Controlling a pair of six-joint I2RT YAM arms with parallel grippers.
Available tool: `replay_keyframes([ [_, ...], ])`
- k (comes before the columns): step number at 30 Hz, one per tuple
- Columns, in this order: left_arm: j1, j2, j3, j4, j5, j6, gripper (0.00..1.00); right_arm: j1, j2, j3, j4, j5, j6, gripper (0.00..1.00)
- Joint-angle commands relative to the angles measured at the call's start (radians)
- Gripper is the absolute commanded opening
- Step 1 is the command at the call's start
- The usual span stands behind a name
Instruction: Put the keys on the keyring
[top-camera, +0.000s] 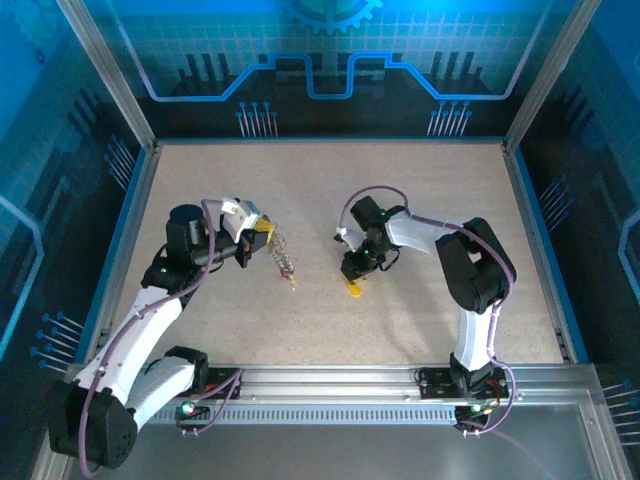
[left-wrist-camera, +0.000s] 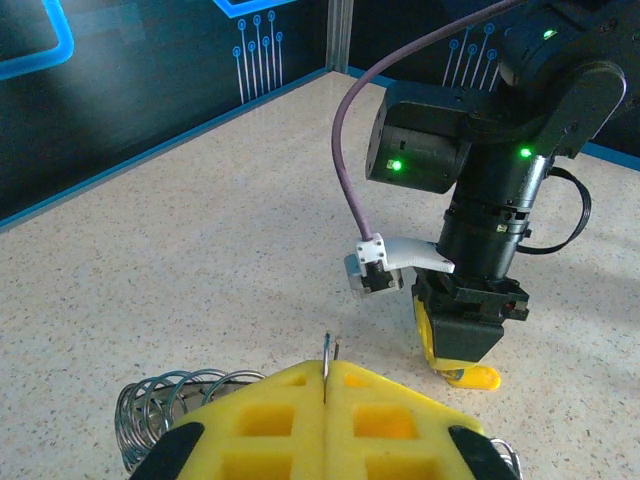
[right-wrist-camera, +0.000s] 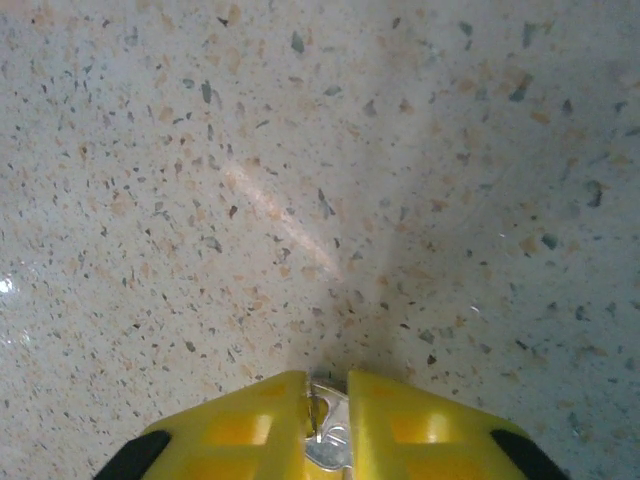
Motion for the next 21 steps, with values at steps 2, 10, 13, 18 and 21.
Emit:
replay_keyframes([
  [2,-0.005,-0.009,0.040,0.014,0.006,0.009,0.00,0.025,-0.037,-0.023,-0.005,-0.004,0.010,0.21],
  [10,-0.005,-0.003,0.041,0.016,0.011,0.010,0.00,0.034,-0.043,-0.046,0.001,0.014,0.018,0.17],
  [13,-0.005,-0.004,0.042,0.010,0.010,0.010,0.00,0.036,-0.050,-0.049,0.008,0.011,0.019,0.17],
  [18,-0.005,-0.006,0.042,0.012,0.011,0.009,0.00,0.039,-0.073,-0.049,0.003,0.009,-0.002,0.23],
  [21,-0.005,-0.010,0.040,0.011,0.007,0.009,0.00,0.037,-0.091,-0.060,0.001,0.003,-0.015,0.24],
])
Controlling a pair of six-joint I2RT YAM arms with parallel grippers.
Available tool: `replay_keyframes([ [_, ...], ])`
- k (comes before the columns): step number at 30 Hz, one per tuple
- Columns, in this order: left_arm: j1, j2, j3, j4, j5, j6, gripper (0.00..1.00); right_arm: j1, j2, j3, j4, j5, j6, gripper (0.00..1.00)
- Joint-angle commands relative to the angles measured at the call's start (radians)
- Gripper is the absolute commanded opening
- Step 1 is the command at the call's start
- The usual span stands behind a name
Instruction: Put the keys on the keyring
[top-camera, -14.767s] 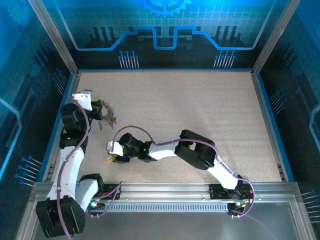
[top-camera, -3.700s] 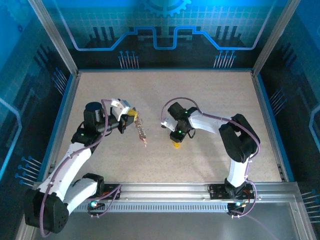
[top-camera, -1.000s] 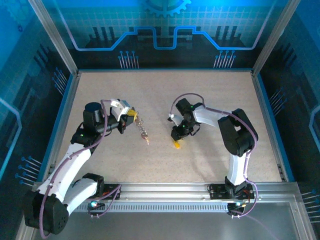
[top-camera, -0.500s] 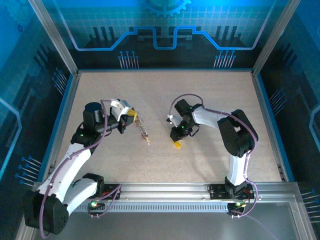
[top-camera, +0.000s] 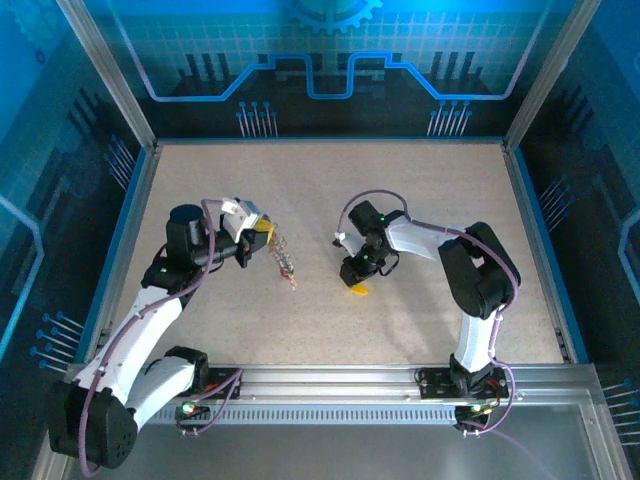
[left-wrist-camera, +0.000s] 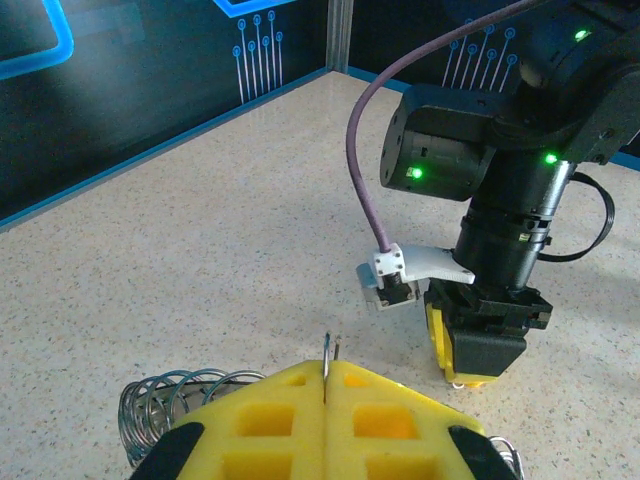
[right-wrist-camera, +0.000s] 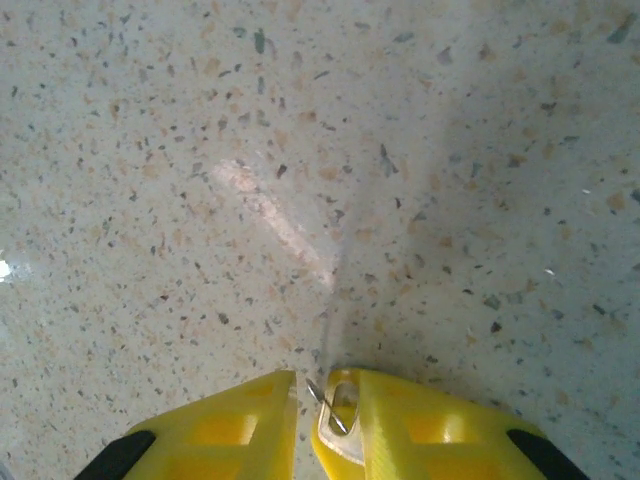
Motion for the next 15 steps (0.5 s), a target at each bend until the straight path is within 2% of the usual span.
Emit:
replay_keyframes([
  [1,-0.005,-0.010,0.040,0.014,0.006,0.010,0.00,0.006,-0.044,-0.018,-0.010,-0.009,-0.026,0.24],
  [9,-0.005,-0.006,0.041,0.009,0.008,0.015,0.00,0.008,-0.037,-0.039,-0.014,-0.008,-0.040,0.25],
  [15,-0.005,-0.005,0.039,0.014,0.007,0.006,0.00,0.012,-0.037,-0.037,0.003,0.019,-0.023,0.29],
])
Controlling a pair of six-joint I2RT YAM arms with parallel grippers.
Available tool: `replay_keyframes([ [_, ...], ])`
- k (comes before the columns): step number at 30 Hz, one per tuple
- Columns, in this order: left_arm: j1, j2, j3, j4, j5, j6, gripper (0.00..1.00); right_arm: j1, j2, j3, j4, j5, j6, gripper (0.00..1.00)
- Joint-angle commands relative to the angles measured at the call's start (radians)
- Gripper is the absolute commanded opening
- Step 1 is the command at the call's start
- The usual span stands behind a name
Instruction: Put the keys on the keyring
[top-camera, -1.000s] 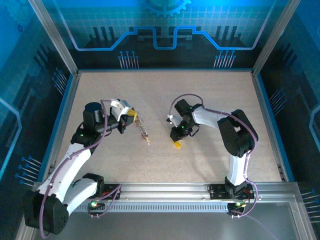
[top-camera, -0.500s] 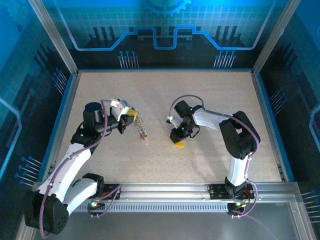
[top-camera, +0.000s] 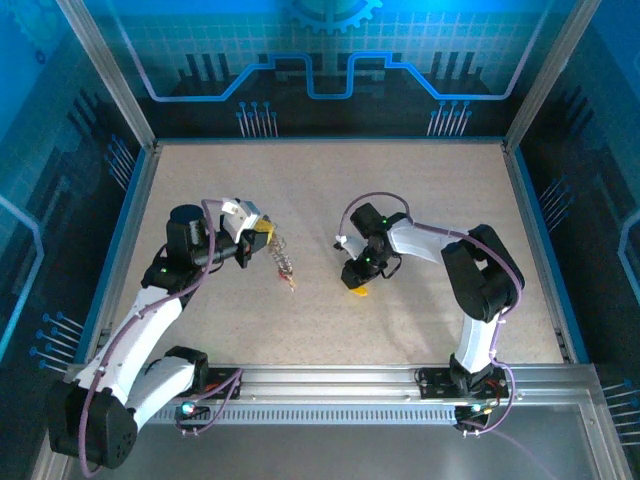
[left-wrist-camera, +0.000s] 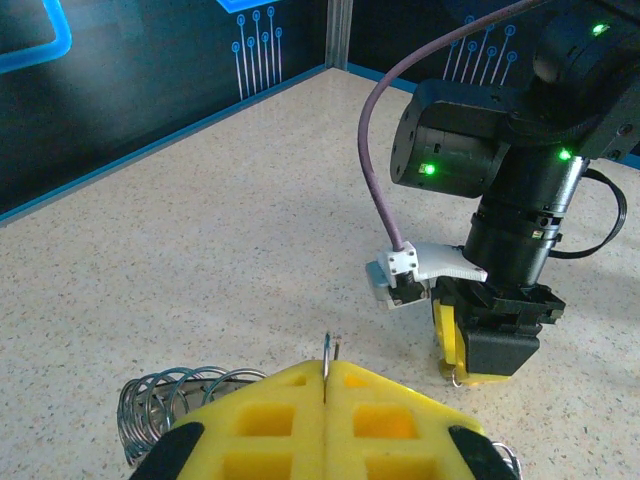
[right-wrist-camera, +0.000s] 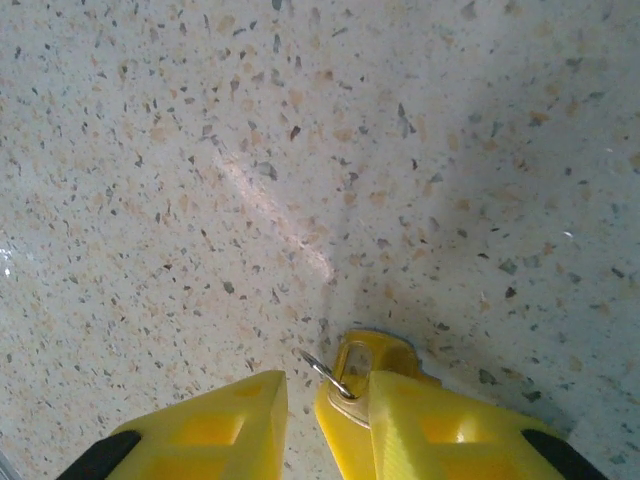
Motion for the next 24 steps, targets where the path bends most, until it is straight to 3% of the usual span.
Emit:
replay_keyframes([
  [1,-0.005,-0.004,0.040,0.023,0.008,0.006,0.00,0.012,-0.021,-0.004,0.000,0.021,0.012,0.29],
  [5,-0.005,-0.006,0.039,0.020,0.004,0.005,0.00,0.026,-0.082,-0.018,0.015,0.082,0.107,0.30],
  [8,-0.005,-0.002,0.039,0.026,0.008,0.006,0.00,0.036,-0.093,-0.003,-0.013,0.215,0.265,0.30],
  [11,-0.006,0.002,0.042,0.019,0.011,0.005,0.00,0.044,-0.125,-0.012,-0.013,0.246,0.392,0.30],
  [16,-0.006,0.008,0.041,0.024,0.012,0.005,0.00,0.066,-0.151,-0.001,-0.111,0.300,0.740,0.33],
  [20,-0.006,0.003,0.044,0.020,0.012,0.006,0.00,0.143,-0.153,0.017,-0.114,0.313,0.957,0.36],
  [24,-0.006,-0.001,0.043,0.021,0.012,0.007,0.00,0.211,-0.104,0.058,-0.142,0.410,1.052,0.39],
])
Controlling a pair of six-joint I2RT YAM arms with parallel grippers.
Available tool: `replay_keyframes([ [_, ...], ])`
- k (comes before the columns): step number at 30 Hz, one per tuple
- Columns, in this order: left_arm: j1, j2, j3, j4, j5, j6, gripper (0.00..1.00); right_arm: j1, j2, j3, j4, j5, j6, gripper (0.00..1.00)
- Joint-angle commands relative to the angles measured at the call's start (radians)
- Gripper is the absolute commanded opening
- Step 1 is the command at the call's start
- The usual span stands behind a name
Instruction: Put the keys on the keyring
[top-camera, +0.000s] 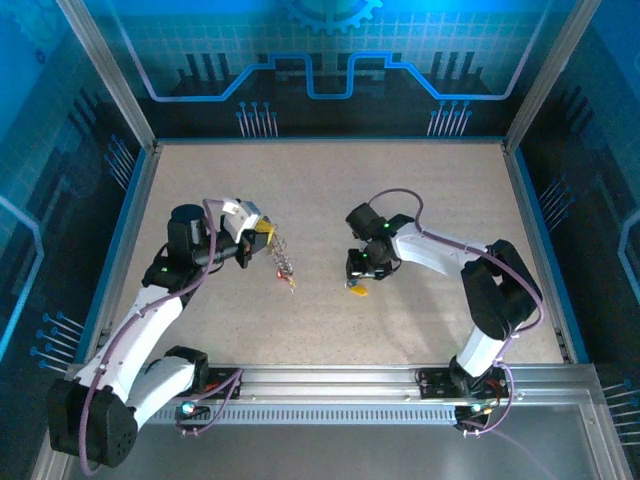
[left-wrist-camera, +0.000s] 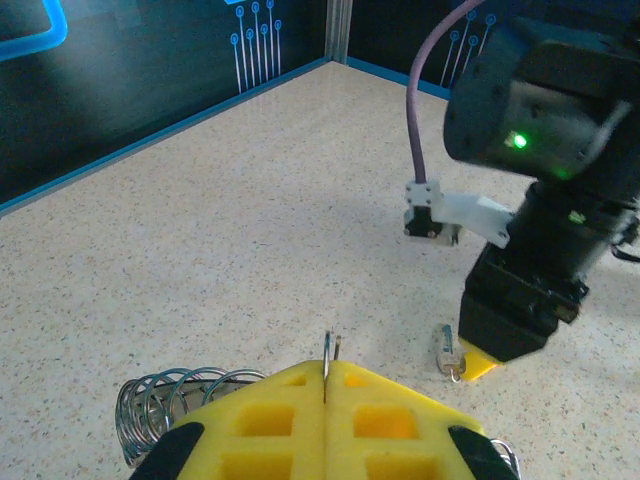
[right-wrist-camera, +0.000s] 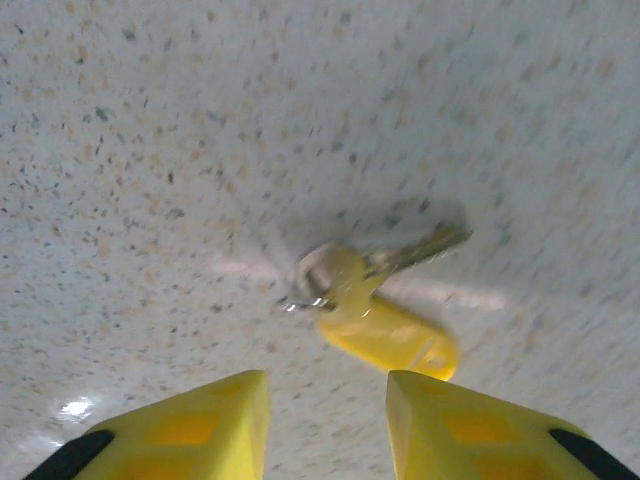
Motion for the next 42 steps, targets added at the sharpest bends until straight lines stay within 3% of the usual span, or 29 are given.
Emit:
replay_keyframes([
  [1,-0.006,-0.009,0.042,0.028,0.013,0.005,0.00,0.048,0.055,0.065,-0.067,0.106,0.179,0.40],
  [11,-0.006,-0.013,0.037,0.038,0.015,-0.004,0.00,0.094,0.189,0.158,-0.109,0.246,0.178,0.42],
  [25,-0.006,-0.004,0.039,0.032,0.009,0.004,0.00,0.100,0.232,0.191,-0.136,0.250,0.147,0.34],
  [36,-0.006,0.002,0.040,0.032,0.013,0.003,0.00,0.088,0.272,0.210,-0.148,0.214,0.130,0.34],
  [42,-0.006,0.002,0.041,0.030,0.012,0.005,0.00,0.093,0.259,0.211,-0.157,0.227,0.125,0.28],
])
